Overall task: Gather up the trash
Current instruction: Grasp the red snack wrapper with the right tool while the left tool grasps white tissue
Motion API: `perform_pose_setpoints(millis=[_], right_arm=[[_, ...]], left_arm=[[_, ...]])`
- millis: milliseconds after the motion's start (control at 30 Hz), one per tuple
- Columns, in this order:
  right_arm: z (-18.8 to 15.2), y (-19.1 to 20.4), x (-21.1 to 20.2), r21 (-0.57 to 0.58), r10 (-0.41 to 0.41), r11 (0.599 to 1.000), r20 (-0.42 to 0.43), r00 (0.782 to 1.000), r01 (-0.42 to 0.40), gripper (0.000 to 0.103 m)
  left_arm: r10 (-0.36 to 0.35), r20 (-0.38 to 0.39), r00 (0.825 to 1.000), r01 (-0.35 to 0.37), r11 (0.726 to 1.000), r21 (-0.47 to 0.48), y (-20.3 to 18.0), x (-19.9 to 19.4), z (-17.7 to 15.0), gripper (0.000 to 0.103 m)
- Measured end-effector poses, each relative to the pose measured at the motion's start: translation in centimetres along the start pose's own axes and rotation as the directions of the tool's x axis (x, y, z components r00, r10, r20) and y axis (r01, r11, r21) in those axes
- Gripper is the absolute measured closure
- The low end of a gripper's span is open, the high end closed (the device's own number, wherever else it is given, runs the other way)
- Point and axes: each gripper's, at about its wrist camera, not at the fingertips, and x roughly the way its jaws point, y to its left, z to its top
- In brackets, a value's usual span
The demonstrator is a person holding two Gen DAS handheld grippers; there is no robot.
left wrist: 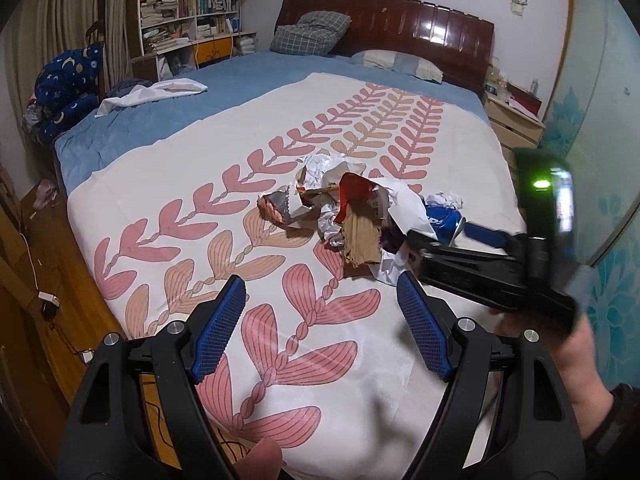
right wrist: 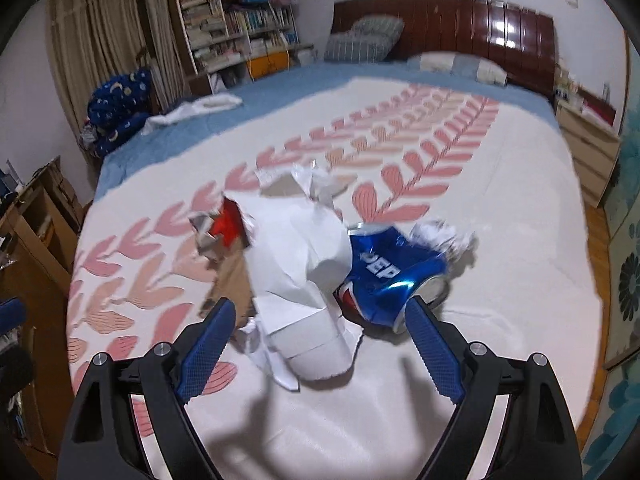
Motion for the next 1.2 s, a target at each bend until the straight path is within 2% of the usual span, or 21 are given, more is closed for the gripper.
perform_pose_setpoints(millis=[33, 67, 100, 133, 233, 367, 433, 533, 667, 767, 900, 1067, 1200], right_arm=[[0.0, -0.2, 1.0, 0.005, -0.004, 1.0, -0.025, 1.0, 0.004, 0.037], [-0.1, -0.5, 2.4, 0.02, 0.011, 1.0, -0.057, 0.998, -0.01, 0.042], [-0.1, -0.7, 3.0, 0.03, 0.024, 0.999, -0.073, 0.997, -0.022, 0.061], [-0.2, -0.7, 3.5, 0.03, 0.029, 0.999, -0.088, 0.996, -0.026, 0.066], [-0.1, -0.7, 3.4, 0.036, 0.052, 0.998, -0.08, 0.995, -0.05, 0.073], [1.2, -1.4, -0.1, 0.054, 0.106, 0.993, 0.012, 0.994, -0.106, 0.077], [1.4, -2.2, -2.0, 0.081, 0.128, 0.988, 0.053, 0.99, -0.132, 0.091], [1.2, -3.8, -4.5, 0.126, 0.147, 0.979, 0.09, 0.985, -0.158, 0.096], [0.4, -5.8, -4.1, 0.179, 0.154, 0.971, 0.019, 0.988, -0.155, 0.098], [-0.1, -7.7, -4.7, 0.253, 0.181, 0.95, 0.025, 0.983, -0.182, 0.098], [-0.4, -9.7, -6.4, 0.285, 0.184, 0.938, 0.068, 0.981, -0.196, 0.098], [-0.9, -11.4, -7.8, 0.297, 0.186, 0.933, 0.077, 0.98, -0.201, 0.098], [-1.1, -12.8, -9.1, 0.305, 0.172, 0.933, 0.094, 0.981, -0.193, 0.098]], left_arm=[[0.0, -0.005, 1.0, 0.0, 1.0, -0.002, 0.0, 0.2, 0.1, 0.025], [0.002, -0.008, 1.0, -0.002, 1.0, -0.003, 0.1, 0.2, 0.1, 0.025], [0.002, -0.01, 1.0, -0.002, 1.0, -0.006, 0.1, 0.4, 0.2, 0.025], [0.002, -0.014, 1.0, -0.002, 1.0, -0.015, 0.3, 0.5, 0.3, 0.025], [-0.006, -0.031, 1.0, 0.005, 1.0, -0.03, 0.5, 1.0, 0.4, 0.025], [-0.023, -0.068, 0.997, 0.02, 0.999, -0.047, 0.6, 2.1, 0.7, 0.025], [-0.044, -0.106, 0.993, 0.038, 0.998, -0.058, 0.5, 3.2, 0.8, 0.025], [-0.083, -0.165, 0.983, 0.068, 0.993, -0.093, 0.2, 5.6, 0.6, 0.025], [-0.123, -0.247, 0.961, 0.08, 0.98, -0.18, -0.2, 8.8, -0.2, 0.025], [-0.155, -0.276, 0.948, 0.09, 0.968, -0.234, -0.8, 10.2, -0.7, 0.025], [-0.14, -0.263, 0.955, 0.085, 0.975, -0.207, -2.4, 11.0, -0.6, 0.022], [-0.124, -0.269, 0.955, 0.072, 0.979, -0.193, -4.0, 12.7, -0.2, 0.022], [-0.112, -0.285, 0.952, 0.054, 0.977, -0.204, -5.0, 11.8, -0.3, 0.022]])
